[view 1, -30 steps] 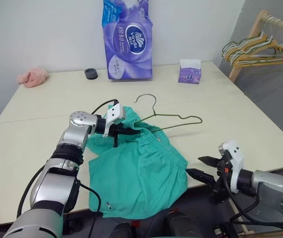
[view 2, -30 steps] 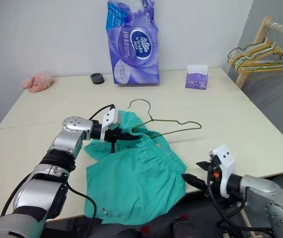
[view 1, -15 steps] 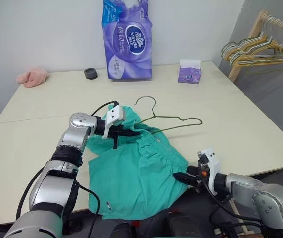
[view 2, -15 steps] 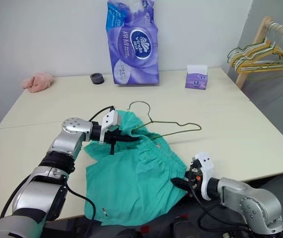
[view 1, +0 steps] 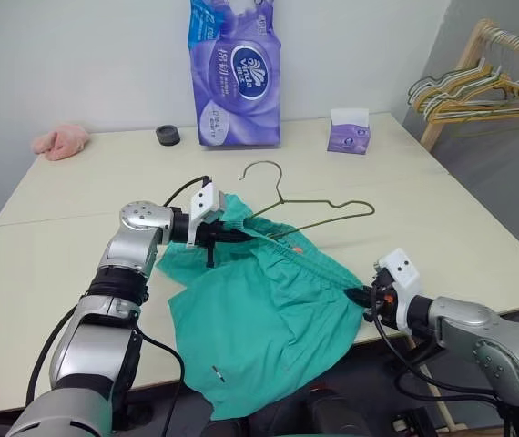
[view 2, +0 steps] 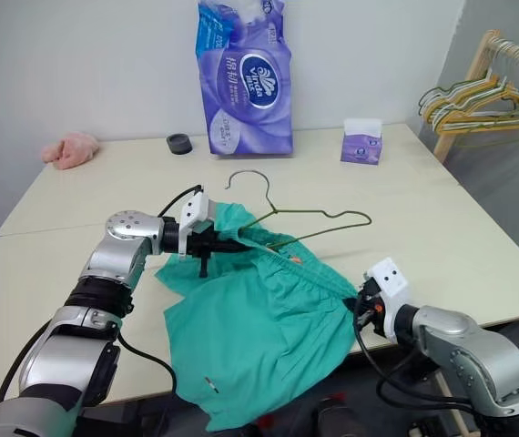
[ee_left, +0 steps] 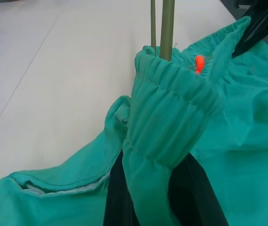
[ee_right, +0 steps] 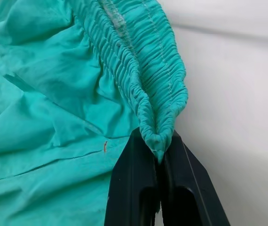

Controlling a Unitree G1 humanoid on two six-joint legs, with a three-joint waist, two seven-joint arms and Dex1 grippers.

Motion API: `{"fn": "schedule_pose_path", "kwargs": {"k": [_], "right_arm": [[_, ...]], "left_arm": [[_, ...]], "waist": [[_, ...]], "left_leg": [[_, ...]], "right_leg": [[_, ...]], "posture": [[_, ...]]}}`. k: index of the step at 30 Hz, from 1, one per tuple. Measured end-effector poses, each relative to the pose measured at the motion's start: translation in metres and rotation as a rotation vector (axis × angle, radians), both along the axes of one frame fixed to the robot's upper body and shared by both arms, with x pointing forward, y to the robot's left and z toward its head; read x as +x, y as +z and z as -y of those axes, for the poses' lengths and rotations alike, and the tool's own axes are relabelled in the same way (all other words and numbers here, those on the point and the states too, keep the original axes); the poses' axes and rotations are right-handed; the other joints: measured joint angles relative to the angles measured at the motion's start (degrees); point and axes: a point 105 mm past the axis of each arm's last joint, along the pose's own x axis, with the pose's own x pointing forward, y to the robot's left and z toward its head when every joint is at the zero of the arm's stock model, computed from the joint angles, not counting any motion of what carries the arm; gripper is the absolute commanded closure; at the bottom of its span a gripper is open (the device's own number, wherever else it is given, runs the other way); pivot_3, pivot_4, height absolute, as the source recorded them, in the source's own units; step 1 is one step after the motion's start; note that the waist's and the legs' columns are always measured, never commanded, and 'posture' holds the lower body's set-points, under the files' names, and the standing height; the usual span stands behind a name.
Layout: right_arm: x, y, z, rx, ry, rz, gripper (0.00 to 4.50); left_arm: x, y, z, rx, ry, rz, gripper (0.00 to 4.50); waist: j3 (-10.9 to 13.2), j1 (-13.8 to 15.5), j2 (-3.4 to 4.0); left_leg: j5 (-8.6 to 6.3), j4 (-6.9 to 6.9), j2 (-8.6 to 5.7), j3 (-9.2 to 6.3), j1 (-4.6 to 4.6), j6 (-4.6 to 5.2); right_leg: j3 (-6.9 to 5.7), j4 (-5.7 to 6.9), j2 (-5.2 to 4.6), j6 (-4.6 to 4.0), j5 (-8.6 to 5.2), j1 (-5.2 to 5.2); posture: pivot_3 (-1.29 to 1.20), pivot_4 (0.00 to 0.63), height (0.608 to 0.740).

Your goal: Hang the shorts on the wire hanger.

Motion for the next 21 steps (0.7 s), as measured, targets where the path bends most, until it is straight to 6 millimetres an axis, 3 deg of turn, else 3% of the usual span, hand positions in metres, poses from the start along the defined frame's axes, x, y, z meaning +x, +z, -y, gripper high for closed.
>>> {"fn": "schedule_pose_path", "kwargs": {"k": [4, 9, 21], "right_arm": [[0.016, 0.021, 0.025, -0.057, -0.033, 0.082, 4.48], [0.016, 0.020, 0.028, -0.059, -0.014, 0.075, 4.48], [0.003, 0.025, 0.020, -0.082, 0.048, 0.084, 4.48]], "left_arm": [[-0.017, 0.011, 0.003, -0.004, -0.080, -0.055, 4.50], [-0.032, 0.011, 0.004, 0.055, -0.159, -0.096, 4.50], [-0.020, -0.018, -0.014, 0.196, -0.113, -0.029, 4.50]], "waist": [[0.00, 0.03, 0.00], [-0.01, 0.16, 0.01], [0.00, 0.85, 0.01]], "left_leg": [[0.00, -0.01, 0.00, -0.03, 0.00, 0.00], [0.00, 0.00, 0.00, 0.01, 0.01, 0.00], [0.00, 0.00, 0.00, 0.05, 0.03, 0.00]], "right_leg": [[-0.02, 0.00, 0.01, 0.00, 0.00, 0.00], [0.01, 0.00, 0.01, 0.00, 0.00, 0.01], [0.05, -0.01, 0.01, 0.00, 0.00, 0.01]], "posture": [[-0.19, 0.051, 0.740], [-0.20, 0.054, 0.740], [-0.21, 0.059, 0.740]]}}
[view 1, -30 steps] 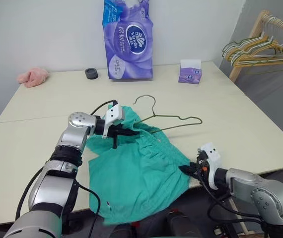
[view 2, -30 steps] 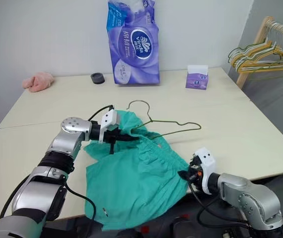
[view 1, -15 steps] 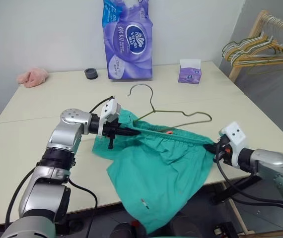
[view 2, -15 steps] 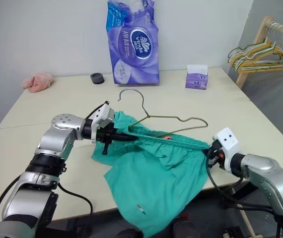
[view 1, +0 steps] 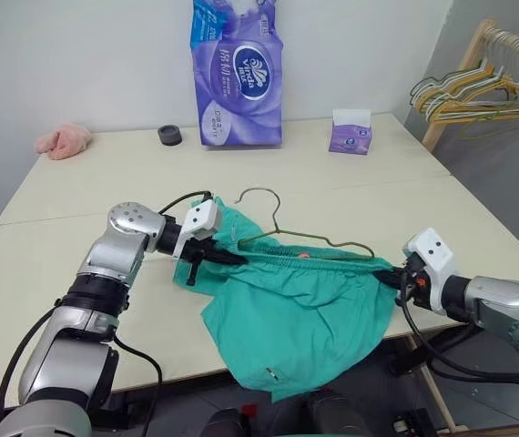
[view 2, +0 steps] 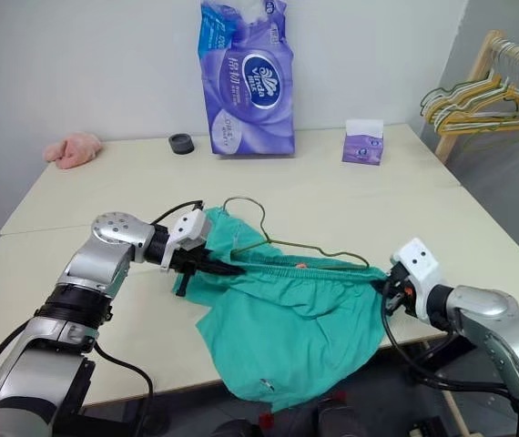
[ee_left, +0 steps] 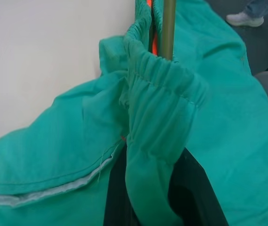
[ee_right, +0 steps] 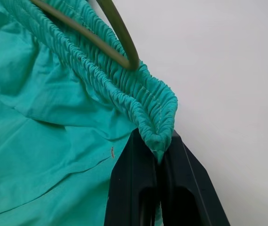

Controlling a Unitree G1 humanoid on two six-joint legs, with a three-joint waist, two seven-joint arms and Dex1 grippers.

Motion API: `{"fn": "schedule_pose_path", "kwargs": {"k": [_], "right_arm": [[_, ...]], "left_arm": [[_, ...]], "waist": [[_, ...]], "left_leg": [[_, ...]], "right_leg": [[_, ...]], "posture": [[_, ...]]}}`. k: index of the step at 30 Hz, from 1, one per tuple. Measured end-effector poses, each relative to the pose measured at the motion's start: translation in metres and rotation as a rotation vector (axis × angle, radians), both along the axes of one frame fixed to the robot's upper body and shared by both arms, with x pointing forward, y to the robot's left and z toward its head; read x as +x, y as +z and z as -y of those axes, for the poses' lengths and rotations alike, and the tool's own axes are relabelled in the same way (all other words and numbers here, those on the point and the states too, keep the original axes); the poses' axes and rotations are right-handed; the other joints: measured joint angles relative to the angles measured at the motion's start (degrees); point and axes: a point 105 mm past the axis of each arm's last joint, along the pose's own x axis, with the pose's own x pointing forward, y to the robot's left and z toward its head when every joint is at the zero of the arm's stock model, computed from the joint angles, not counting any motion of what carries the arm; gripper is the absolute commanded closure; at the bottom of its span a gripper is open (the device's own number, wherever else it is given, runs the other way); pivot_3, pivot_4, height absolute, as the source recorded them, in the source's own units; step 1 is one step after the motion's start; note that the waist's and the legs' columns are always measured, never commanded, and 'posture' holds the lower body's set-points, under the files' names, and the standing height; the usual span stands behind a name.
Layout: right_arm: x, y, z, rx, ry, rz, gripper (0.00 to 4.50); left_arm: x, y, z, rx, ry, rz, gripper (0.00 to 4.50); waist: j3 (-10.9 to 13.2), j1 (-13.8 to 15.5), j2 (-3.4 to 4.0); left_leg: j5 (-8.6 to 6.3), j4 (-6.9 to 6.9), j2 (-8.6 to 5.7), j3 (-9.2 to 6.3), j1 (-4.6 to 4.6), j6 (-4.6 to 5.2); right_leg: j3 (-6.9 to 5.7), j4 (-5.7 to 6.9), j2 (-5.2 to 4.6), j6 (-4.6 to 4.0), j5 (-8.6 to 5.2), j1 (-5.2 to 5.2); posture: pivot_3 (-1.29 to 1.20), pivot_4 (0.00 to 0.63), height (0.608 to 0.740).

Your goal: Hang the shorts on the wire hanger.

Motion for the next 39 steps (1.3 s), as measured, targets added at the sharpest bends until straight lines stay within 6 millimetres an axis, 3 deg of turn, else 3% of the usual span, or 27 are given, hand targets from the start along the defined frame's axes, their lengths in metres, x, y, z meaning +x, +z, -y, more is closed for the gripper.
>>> {"fn": "schedule_pose_path", "kwargs": {"k": [13, 22, 28, 32, 39], "right_arm": [[-0.006, 0.005, 0.009, -0.070, 0.057, -0.020, 4.48], [-0.020, 0.011, 0.019, -0.207, 0.196, -0.042, 4.48], [-0.012, 0.033, 0.008, -0.324, 0.293, 0.049, 4.48], [0.000, 0.044, -0.014, -0.412, 0.369, 0.146, 4.48], [0.013, 0.037, -0.038, -0.474, 0.428, 0.197, 4.48]], "left_arm": [[-0.004, -0.015, -0.004, 0.083, -0.055, 0.003, 4.50], [0.003, -0.020, -0.006, 0.152, -0.066, 0.101, 4.50], [0.013, -0.009, -0.006, 0.222, -0.051, 0.194, 4.50], [0.018, 0.001, -0.005, 0.276, -0.051, 0.259, 4.50], [0.020, 0.009, 0.002, 0.285, -0.037, 0.298, 4.50]], "waist": [[0.01, -0.06, 0.00], [0.02, 0.02, 0.00], [0.04, -0.05, 0.01], [0.07, -0.26, 0.06], [0.08, -0.20, 0.07]], "left_leg": [[0.00, 0.00, 0.00, 0.01, 0.00, 0.00], [0.00, 0.00, 0.00, 0.02, 0.00, 0.00], [0.00, -0.02, 0.02, 0.00, 0.00, 0.00], [0.00, -0.01, 0.02, 0.02, -0.01, 0.00], [0.00, 0.00, 0.01, 0.01, -0.06, 0.00]], "right_leg": [[0.00, -0.01, 0.00, 0.00, 0.00, 0.00], [0.00, -0.02, 0.00, 0.01, -0.01, 0.00], [-0.03, -0.04, 0.00, 0.01, -0.01, -0.01], [-0.01, -0.03, -0.01, 0.01, -0.01, -0.04], [-0.03, -0.03, -0.05, 0.00, -0.01, -0.08]], "posture": [[-0.22, 0.062, 0.740], [-0.22, 0.066, 0.740], [-0.22, 0.066, 0.740], [-0.22, 0.069, 0.740], [-0.23, 0.066, 0.740]]}}
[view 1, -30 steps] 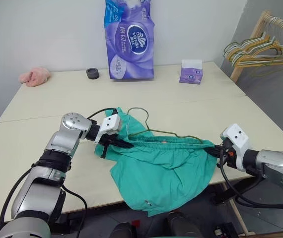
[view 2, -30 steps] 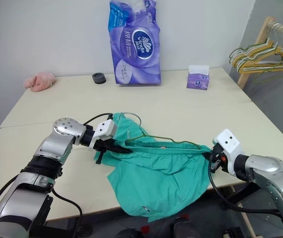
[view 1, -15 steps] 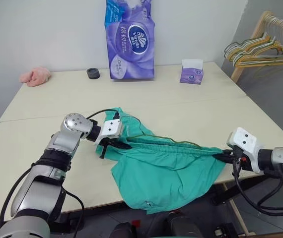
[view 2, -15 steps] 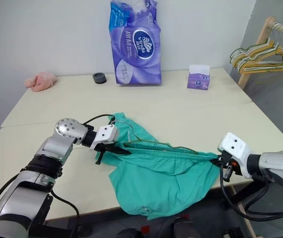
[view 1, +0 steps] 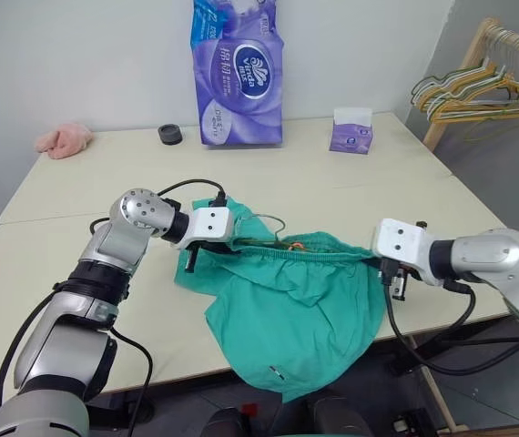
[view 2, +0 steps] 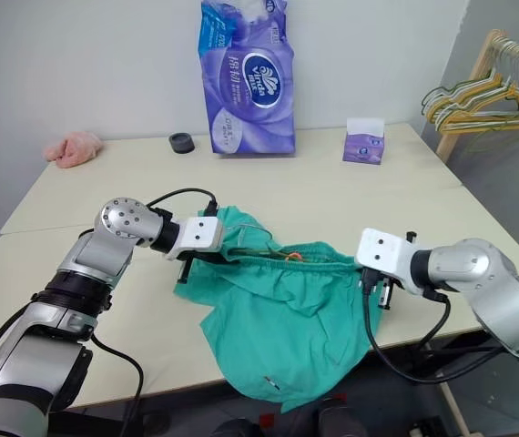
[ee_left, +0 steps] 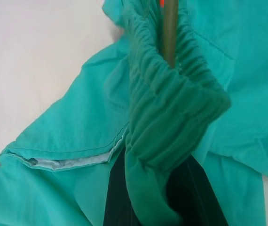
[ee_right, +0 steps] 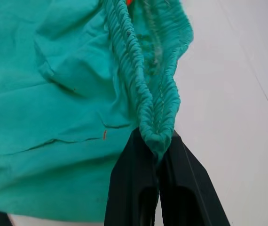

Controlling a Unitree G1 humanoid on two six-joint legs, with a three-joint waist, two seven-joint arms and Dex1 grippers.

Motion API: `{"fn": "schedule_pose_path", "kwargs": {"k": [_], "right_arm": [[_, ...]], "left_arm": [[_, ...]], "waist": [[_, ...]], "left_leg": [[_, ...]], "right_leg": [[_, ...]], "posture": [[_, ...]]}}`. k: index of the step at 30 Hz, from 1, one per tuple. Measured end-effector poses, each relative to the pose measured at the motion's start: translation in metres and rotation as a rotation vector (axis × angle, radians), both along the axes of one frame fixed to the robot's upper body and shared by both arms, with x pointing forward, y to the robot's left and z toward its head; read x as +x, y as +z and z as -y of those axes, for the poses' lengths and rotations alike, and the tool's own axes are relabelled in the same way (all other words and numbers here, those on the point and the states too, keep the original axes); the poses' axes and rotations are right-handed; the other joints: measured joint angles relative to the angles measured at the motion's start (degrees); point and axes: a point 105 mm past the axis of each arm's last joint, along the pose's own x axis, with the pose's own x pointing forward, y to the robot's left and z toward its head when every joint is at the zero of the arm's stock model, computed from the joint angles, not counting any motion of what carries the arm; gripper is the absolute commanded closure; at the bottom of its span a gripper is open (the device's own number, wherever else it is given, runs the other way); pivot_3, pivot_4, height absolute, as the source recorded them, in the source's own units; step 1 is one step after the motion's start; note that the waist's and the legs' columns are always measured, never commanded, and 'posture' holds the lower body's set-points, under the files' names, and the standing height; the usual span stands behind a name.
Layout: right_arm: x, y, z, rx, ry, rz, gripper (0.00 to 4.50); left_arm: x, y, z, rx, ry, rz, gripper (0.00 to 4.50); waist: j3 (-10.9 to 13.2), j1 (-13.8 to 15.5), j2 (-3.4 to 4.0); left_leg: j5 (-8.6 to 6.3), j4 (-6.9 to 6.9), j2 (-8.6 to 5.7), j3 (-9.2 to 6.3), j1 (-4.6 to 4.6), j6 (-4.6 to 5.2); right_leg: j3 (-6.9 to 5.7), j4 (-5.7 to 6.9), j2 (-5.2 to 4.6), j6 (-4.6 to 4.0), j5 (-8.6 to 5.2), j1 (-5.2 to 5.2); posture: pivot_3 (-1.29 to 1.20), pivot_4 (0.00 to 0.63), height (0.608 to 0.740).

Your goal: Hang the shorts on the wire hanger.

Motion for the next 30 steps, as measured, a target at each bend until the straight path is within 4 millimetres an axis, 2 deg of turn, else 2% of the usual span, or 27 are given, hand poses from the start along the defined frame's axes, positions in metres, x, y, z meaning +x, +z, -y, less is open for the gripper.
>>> {"fn": "schedule_pose_path", "kwargs": {"k": [5, 11, 13, 18, 25, 30], "right_arm": [[0.002, 0.001, -0.023, 0.034, 0.053, 0.011, 4.48], [-0.003, 0.004, -0.044, 0.092, 0.083, -0.016, 4.48], [-0.004, 0.002, -0.046, 0.089, 0.085, -0.023, 4.48], [-0.005, 0.002, -0.040, 0.078, 0.072, -0.029, 3.04], [-0.026, 0.011, -0.020, 0.119, 0.033, -0.101, 0.65], [-0.038, -0.001, 0.002, 0.138, -0.070, -0.201, 0.65]], "left_arm": [[-0.002, 0.000, 0.009, -0.020, -0.004, 0.009, 4.50], [-0.003, -0.006, 0.010, -0.030, 0.021, 0.003, 4.50], [-0.004, -0.007, 0.011, -0.033, 0.023, 0.002, 4.50], [-0.005, -0.010, 0.013, -0.031, 0.017, -0.003, 4.50], [-0.007, -0.010, 0.020, -0.038, 0.003, 0.011, 4.50], [-0.011, -0.008, 0.025, -0.037, -0.001, 0.010, 4.50]], "waist": [[0.00, -0.21, 0.00], [0.00, -0.36, 0.01], [0.00, -0.33, 0.01], [0.00, -0.40, 0.02], [-0.01, -0.57, 0.01], [-0.01, -0.49, 0.01]], "left_leg": [[0.00, 0.00, 0.00, -0.02, 0.00, 0.00], [0.00, 0.00, 0.00, -0.06, -0.01, 0.00], [0.00, 0.00, -0.01, -0.07, -0.02, 0.00], [0.00, 0.00, -0.02, -0.08, -0.02, 0.00], [0.00, 0.00, -0.02, -0.10, -0.04, 0.00], [0.00, 0.00, -0.03, -0.09, -0.07, 0.00]], "right_leg": [[-0.02, 0.03, 0.00, -0.01, 0.00, -0.03], [-0.05, 0.03, -0.03, -0.01, 0.01, -0.03], [-0.08, 0.03, -0.05, -0.01, 0.01, -0.03], [-0.11, 0.03, -0.07, -0.01, 0.01, -0.03], [-0.13, 0.02, -0.08, -0.01, 0.00, -0.03], [-0.14, 0.00, -0.09, -0.01, 0.00, -0.02]], "posture": [[-0.23, 0.065, 0.740], [-0.23, 0.064, 0.740], [-0.23, 0.063, 0.740], [-0.23, 0.062, 0.740], [-0.24, 0.068, 0.740], [-0.24, 0.070, 0.740]]}}
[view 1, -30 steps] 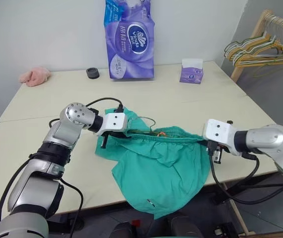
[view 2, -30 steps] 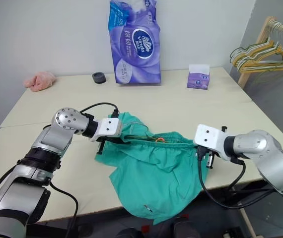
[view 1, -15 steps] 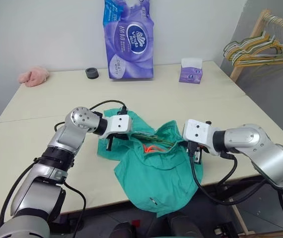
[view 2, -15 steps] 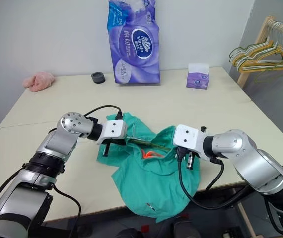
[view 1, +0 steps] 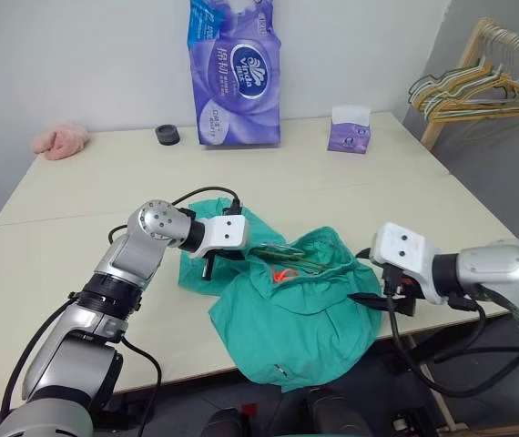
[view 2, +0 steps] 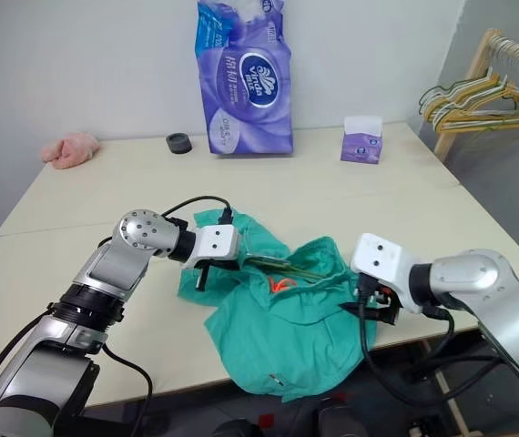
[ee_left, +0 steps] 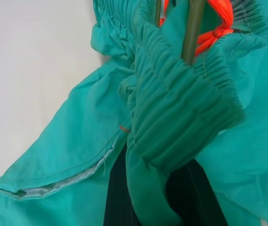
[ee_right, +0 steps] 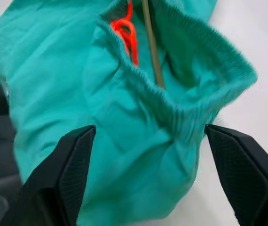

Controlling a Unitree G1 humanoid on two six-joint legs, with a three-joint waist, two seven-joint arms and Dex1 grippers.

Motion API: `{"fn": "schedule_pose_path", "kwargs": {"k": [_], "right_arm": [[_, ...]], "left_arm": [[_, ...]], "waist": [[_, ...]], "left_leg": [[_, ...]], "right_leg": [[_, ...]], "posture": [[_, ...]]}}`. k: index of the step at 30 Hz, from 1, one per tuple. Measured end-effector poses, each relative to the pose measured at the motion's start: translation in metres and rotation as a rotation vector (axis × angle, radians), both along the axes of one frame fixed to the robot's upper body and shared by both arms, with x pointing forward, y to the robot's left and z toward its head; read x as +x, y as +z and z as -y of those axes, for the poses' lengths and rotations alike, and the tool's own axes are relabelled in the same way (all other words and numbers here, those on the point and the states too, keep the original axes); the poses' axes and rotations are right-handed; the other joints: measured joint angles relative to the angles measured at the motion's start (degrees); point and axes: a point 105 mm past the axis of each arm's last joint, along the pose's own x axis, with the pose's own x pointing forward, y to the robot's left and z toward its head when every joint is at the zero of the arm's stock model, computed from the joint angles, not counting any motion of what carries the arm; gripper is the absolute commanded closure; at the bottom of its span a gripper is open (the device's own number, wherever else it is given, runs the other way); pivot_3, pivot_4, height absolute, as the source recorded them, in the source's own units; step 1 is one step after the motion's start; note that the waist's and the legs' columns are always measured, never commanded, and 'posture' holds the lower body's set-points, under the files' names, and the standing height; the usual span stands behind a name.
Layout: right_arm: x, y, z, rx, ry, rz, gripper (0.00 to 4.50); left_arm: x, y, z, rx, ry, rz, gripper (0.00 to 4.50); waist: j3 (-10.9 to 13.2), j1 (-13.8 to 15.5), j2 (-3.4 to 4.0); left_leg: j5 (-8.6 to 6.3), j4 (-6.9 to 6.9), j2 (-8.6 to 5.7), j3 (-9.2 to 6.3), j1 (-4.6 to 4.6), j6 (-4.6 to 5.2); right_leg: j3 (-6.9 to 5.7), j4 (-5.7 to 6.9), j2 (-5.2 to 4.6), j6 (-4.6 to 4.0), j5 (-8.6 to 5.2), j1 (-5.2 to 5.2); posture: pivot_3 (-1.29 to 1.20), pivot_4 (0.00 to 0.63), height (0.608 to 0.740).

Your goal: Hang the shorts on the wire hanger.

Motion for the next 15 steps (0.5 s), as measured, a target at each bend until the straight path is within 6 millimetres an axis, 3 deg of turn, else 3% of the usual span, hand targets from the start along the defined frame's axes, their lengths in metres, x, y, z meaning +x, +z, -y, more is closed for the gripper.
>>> {"fn": "schedule_pose_path", "kwargs": {"k": [6, 15], "right_arm": [[0.014, -0.017, 0.019, 0.005, -0.129, -0.038, 0.65], [0.031, -0.036, -0.010, 0.053, -0.053, -0.099, 0.65]], "left_arm": [[-0.001, 0.001, 0.000, 0.001, 0.002, -0.007, 4.50], [-0.001, 0.000, 0.000, 0.005, -0.007, -0.012, 4.50]], "waist": [[0.01, -0.58, 0.01], [0.02, -0.74, 0.03]], "left_leg": [[0.00, -0.01, 0.00, 0.03, 0.04, 0.00], [0.00, -0.01, 0.00, 0.01, 0.03, 0.00]], "right_leg": [[0.02, 0.02, 0.01, 0.00, 0.00, 0.01], [0.02, 0.01, 0.02, 0.00, 0.00, 0.01]], "posture": [[-0.24, 0.072, 0.740], [-0.22, 0.070, 0.740]]}}
